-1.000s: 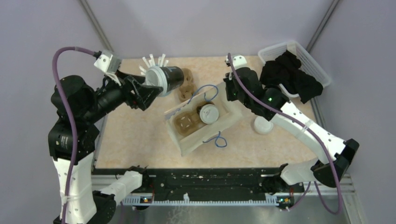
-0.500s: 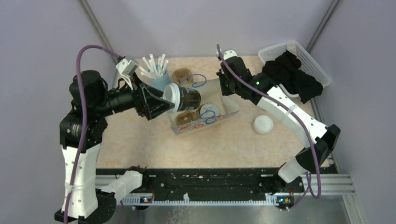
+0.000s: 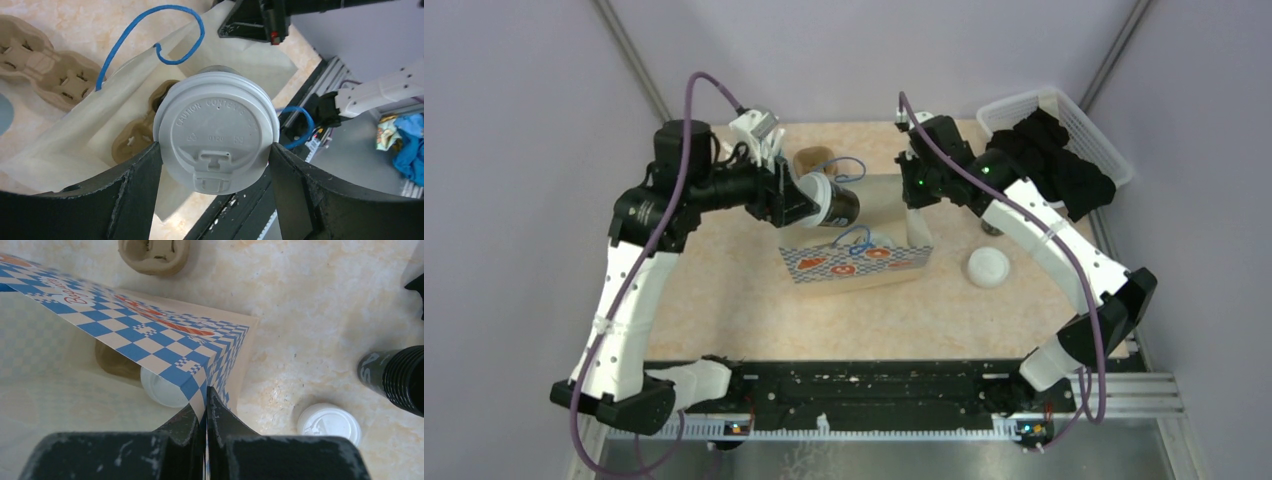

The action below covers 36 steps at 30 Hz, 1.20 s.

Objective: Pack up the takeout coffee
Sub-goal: Place the coffee cup on the cup tray.

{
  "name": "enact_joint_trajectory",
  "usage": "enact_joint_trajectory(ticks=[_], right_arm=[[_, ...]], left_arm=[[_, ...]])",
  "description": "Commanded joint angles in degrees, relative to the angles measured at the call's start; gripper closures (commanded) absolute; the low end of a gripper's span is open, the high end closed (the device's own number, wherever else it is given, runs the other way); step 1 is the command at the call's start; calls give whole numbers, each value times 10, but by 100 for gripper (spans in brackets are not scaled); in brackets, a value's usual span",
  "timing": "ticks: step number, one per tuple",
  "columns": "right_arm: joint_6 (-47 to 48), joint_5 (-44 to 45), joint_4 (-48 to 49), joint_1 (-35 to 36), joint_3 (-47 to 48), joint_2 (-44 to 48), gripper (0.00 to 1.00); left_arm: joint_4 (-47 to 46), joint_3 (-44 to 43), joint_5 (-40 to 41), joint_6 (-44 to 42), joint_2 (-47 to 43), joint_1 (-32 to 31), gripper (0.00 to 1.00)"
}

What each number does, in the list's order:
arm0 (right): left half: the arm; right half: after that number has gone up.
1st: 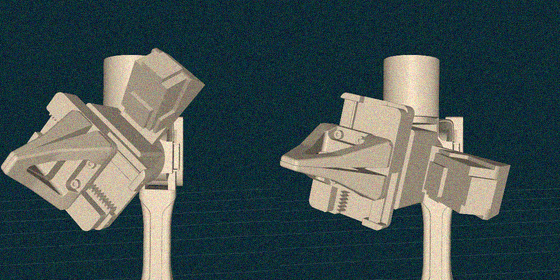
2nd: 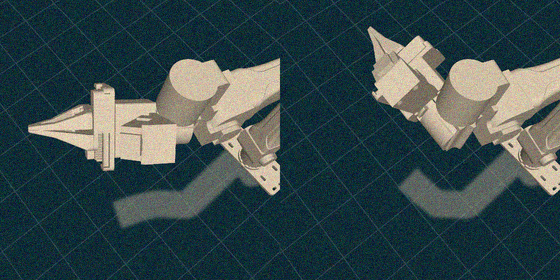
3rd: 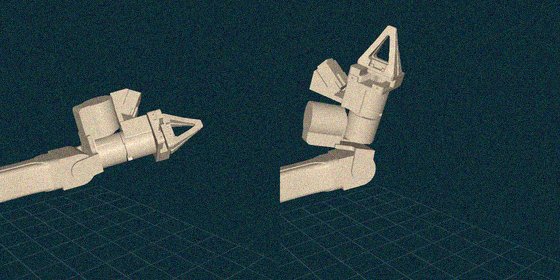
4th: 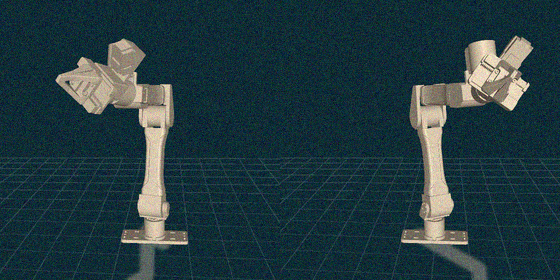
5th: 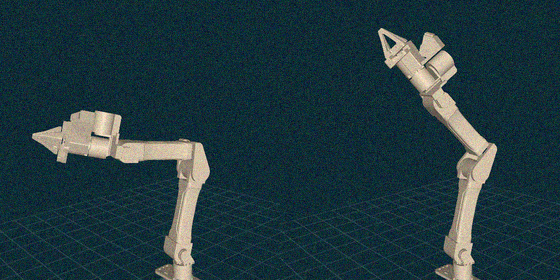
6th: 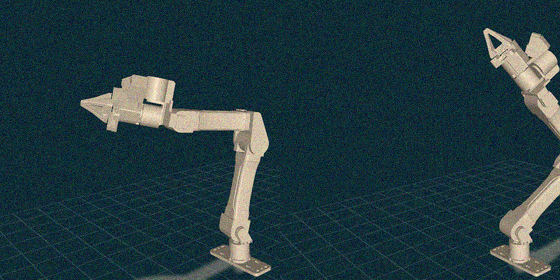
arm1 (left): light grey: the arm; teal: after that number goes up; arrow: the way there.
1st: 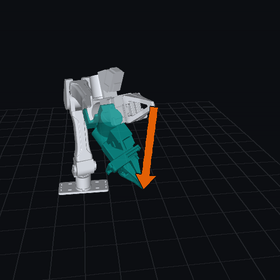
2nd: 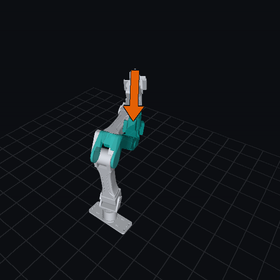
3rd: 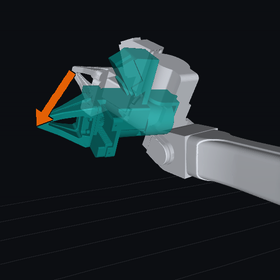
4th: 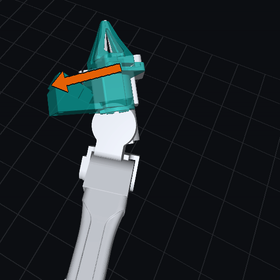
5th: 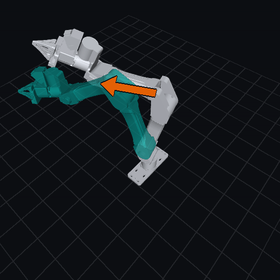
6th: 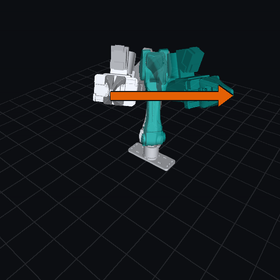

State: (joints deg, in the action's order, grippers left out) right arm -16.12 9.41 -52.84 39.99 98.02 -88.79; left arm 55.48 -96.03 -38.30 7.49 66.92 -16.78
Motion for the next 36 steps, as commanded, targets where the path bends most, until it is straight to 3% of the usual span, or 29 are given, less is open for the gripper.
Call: enact_joint_trajectory(ticks=[1, 4, 9, 15, 22, 29, 36], right_arm=[[42, -47, 9, -15, 39, -6, 100], [60, -56, 20, -19, 32, 1, 100], [84, -82, 38, -35, 24, 13, 100], [99, -92, 48, -40, 45, 16, 100], [124, -138, 97, -40, 11, 49, 100], [203, -173, 143, -40, -43, 84, 100], [195, -152, 153, -40, -45, 89, 100]], left_arm=[[27, -18, 89, -56, 16, -57, 33], [48, 4, 153, -65, 19, -88, 33], [58, -17, 189, -62, 43, -115, 35], [68, -21, 258, -48, 81, -206, 36], [89, -47, 325, -49, 120, -242, 37], [115, -37, 375, -59, 115, -285, 36], [100, -4, 462, -28, 85, -363, 37]])
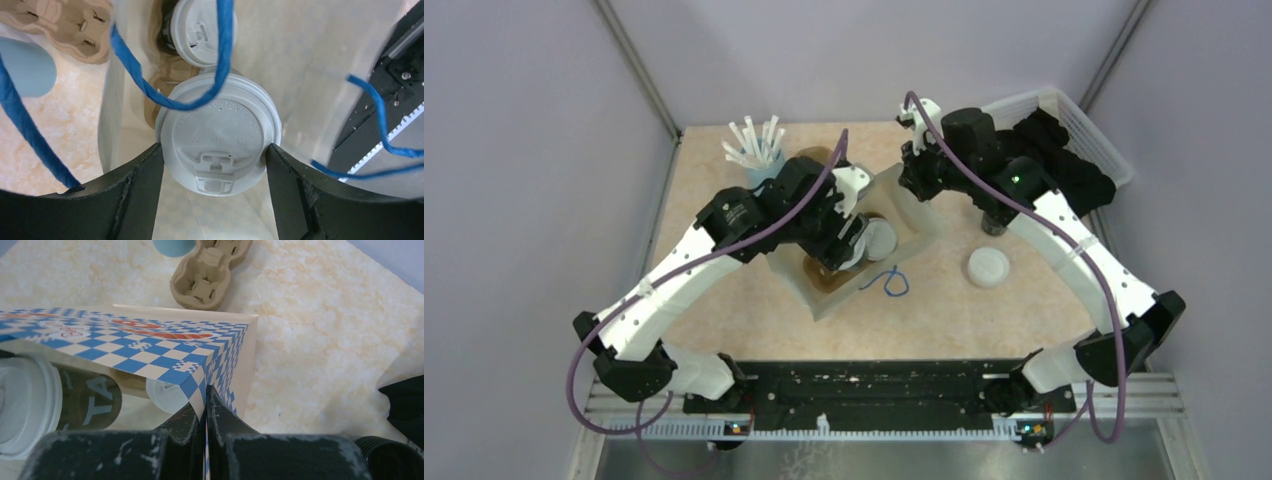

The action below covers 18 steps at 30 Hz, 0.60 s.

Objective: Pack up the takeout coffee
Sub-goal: Place the coffee cup on the cup tray.

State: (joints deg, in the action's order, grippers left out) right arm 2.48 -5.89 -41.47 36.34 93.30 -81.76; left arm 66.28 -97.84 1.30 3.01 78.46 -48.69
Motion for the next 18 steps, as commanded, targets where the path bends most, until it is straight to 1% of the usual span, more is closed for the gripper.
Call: enact_joint_trajectory(ticks=[1, 4, 10, 13, 18], right_arm=[[4, -1, 42, -3, 2, 19, 100], [-8, -6, 47, -4, 3, 16, 100], [-9, -12, 55, -3, -3, 11, 100], [-6, -17, 54, -4, 0, 3, 100], [-16, -16, 36, -3, 32, -17, 100]], left_arm=[[-10, 28, 84, 24, -33, -59, 37], [-13, 49, 143, 44, -30, -100, 36], [-17, 91, 248, 74, -34, -122, 36], [-20, 105, 268, 76, -34, -136, 36], [-6, 112, 297, 91, -15, -157, 37]])
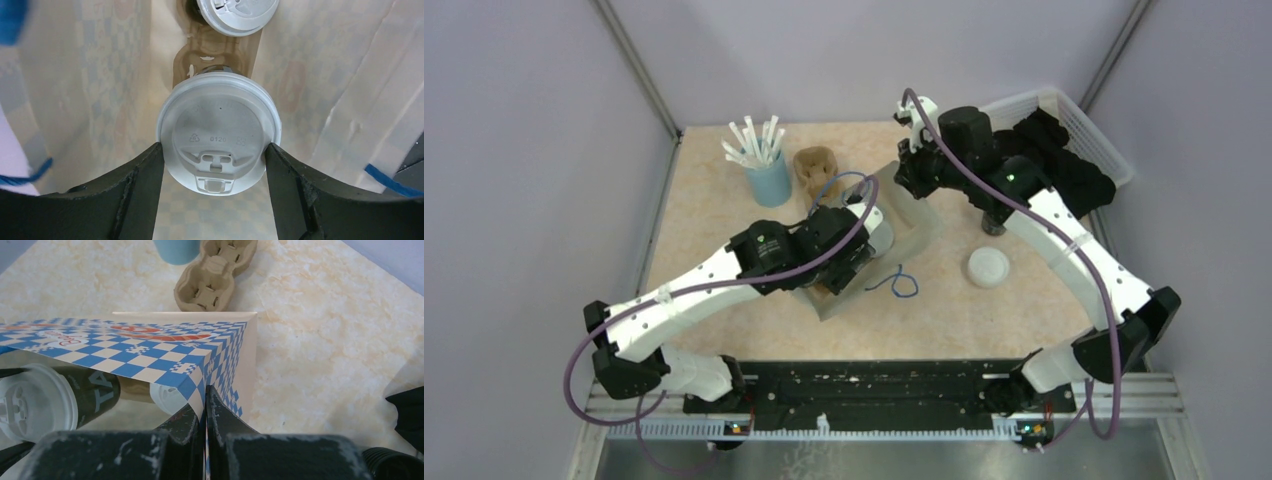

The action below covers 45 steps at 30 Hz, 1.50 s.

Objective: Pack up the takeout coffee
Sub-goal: Place the coffee cup on the cup tray.

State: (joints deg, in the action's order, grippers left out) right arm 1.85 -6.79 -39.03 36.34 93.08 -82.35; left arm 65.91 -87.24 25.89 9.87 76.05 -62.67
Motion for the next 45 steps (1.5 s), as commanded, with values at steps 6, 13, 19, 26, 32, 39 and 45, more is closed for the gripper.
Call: enact_joint_trajectory(ticks=[6, 13, 19, 26, 32, 39, 45], right_arm=[[-14, -14, 20, -4, 30, -8, 100], [-8, -18, 65, -3, -11, 17, 100], [-35, -22, 92, -3, -21, 33, 100], [-83, -8, 108, -3, -26, 54, 100], [-110, -8, 96, -2, -25, 57, 100], [-138, -24, 87, -2, -32, 53, 100], [-170, -19, 70, -3, -24, 45, 100]], left_arm=[[-18, 34, 71, 19, 25, -21, 35], [7, 39, 75, 49, 56, -20, 36], [-9, 56, 69, 63, 54, -20, 37], [-16, 59, 83, 94, 63, -21, 39], [-17, 69, 111, 114, 67, -22, 39], [-116, 119, 129, 67, 40, -25, 38], [-189, 161, 126, 3, -2, -30, 38]])
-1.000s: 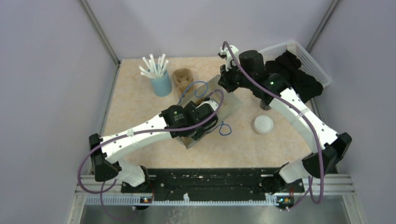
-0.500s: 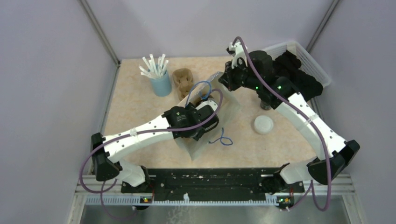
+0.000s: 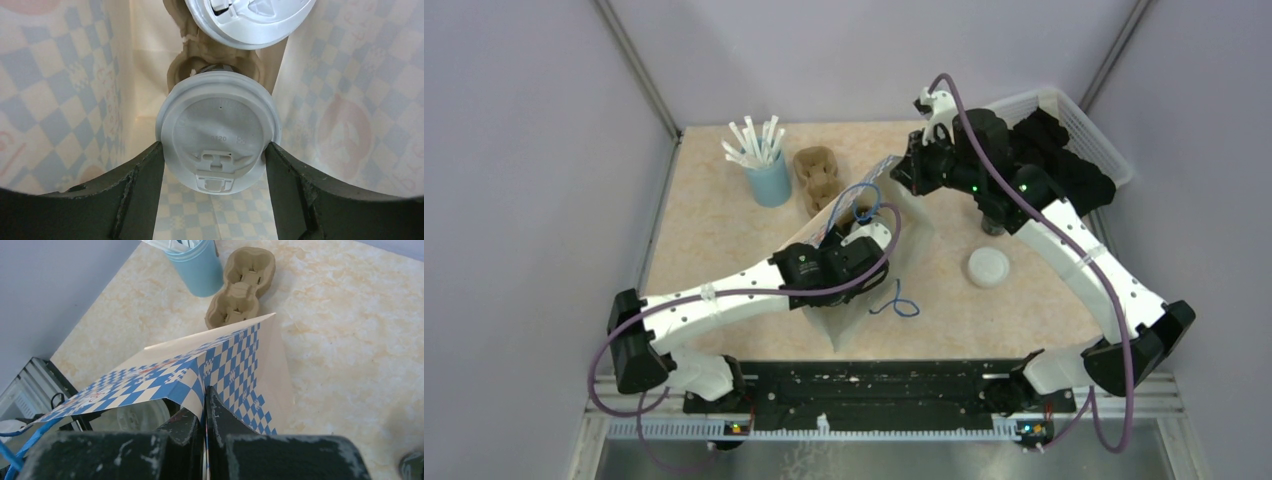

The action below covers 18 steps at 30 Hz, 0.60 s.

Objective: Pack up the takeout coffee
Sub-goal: Place the coffee cup on the cup tray.

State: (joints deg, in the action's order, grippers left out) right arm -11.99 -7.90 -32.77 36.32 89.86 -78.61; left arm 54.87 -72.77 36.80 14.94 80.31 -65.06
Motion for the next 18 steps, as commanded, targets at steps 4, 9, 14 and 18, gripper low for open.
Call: enact_joint_trajectory(ticks=[4, 9, 14, 18], right_arm=[[-44, -1, -16, -4, 28, -7, 100], [-57, 20, -38, -3, 47, -19, 100], [-58, 22, -49, -3, 62, -29, 100], [-54, 26, -50, -4, 64, -28, 100]], left_arm=[[-85, 16, 0, -92, -53, -7, 38], [-64, 14, -15, -108, -50, -7, 39], [-47, 8, -38, -108, -39, -7, 40], [-46, 29, -46, -97, -36, -7, 40]])
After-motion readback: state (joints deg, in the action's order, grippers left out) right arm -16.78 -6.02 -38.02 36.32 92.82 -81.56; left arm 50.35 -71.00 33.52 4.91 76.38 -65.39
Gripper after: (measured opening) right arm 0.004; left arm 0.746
